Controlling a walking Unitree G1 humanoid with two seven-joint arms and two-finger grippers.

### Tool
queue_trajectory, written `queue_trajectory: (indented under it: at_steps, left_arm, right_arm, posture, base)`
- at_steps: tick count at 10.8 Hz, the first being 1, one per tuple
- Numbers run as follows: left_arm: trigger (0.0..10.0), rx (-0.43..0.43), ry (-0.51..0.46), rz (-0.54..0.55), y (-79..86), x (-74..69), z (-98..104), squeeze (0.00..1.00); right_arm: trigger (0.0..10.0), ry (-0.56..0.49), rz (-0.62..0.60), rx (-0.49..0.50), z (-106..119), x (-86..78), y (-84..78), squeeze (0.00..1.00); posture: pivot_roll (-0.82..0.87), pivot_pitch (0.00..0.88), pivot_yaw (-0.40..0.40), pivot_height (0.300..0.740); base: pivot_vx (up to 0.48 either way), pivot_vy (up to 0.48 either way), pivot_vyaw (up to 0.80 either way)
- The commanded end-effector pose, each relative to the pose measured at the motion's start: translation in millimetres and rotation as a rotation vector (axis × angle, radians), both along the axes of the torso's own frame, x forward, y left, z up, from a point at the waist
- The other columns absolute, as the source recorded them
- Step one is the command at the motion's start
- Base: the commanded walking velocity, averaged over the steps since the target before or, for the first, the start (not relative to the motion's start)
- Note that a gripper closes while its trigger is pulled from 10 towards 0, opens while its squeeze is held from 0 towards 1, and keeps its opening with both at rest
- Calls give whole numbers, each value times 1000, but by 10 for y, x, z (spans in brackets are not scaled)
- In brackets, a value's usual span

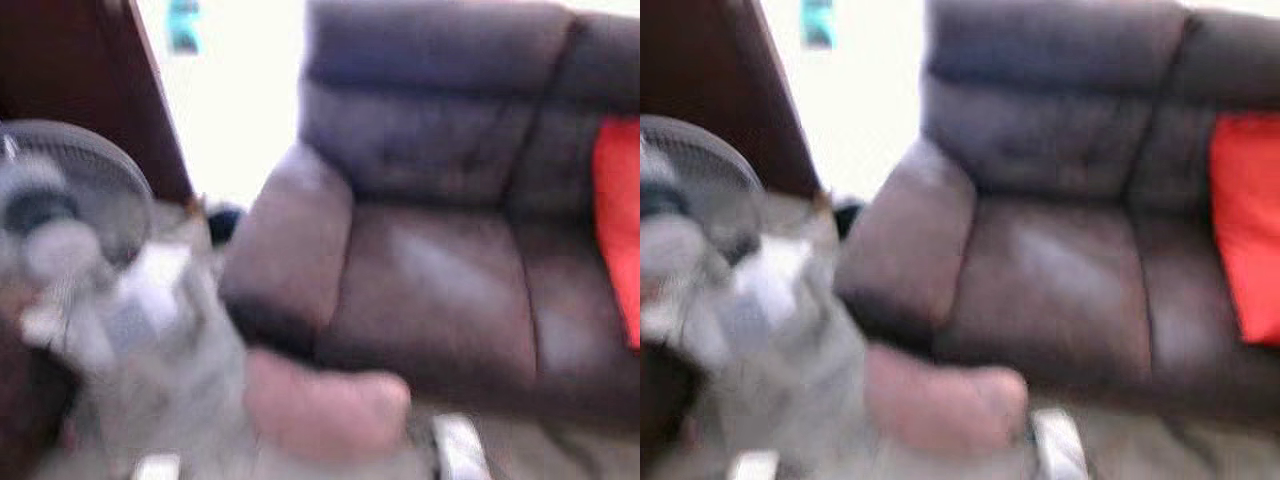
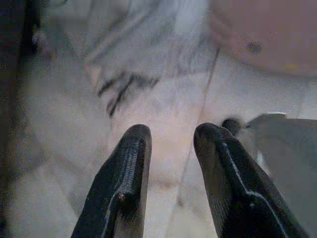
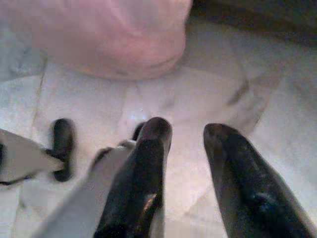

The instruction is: Move the pillow to the sofa from floor

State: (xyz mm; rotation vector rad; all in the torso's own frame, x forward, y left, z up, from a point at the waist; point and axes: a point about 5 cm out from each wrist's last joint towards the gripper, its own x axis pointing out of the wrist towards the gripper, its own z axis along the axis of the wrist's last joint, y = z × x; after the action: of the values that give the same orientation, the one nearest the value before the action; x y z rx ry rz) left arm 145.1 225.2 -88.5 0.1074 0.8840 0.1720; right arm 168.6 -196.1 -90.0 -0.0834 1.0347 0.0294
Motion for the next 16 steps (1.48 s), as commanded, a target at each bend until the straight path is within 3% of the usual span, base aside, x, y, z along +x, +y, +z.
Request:
queue_trajectory:
  at_steps: [1, 4, 6, 10, 14, 16]
  left_arm:
    - [10000, 20, 17, -2, 50, -36, -5, 0]
    - [10000, 29, 2, -7, 27, 9, 9, 0]
    - [10000, 24, 3, -13, 15, 32, 12, 0]
    - [10000, 22, -3, -17, 5, 82, 27, 0]
    - [10000, 13, 7, -19, -19, 83, 18, 0]
    - [10000, 12, 12, -17, -23, 76, 13, 0]
  right_arm:
    - [10000, -18, 25, 23, 14, 62, 113, 0]
    - [10000, -24, 29, 29, 17, 73, 133, 0]
    - [10000, -17, 28, 11, 23, 46, 5, 0]
    - [10000, -27, 15, 14, 53, 82, -74, 0]
    - [10000, -31, 41, 23, 48, 82, -31, 0]
    - [10000, -29, 53, 40, 8, 21, 74, 0]
  posture:
    - [159, 121, -14, 740]
    - [165, 139, -22, 740]
    - [162, 148, -21, 740]
    - [160, 159, -19, 740]
    - [162, 158, -20, 740]
    - [163, 150, -20, 740]
  base:
    - [0, 360, 0]
    - [0, 0, 0]
    - [0, 0, 0]
    - [0, 0, -305]
    - [0, 0, 0]
    - [0, 0, 616]
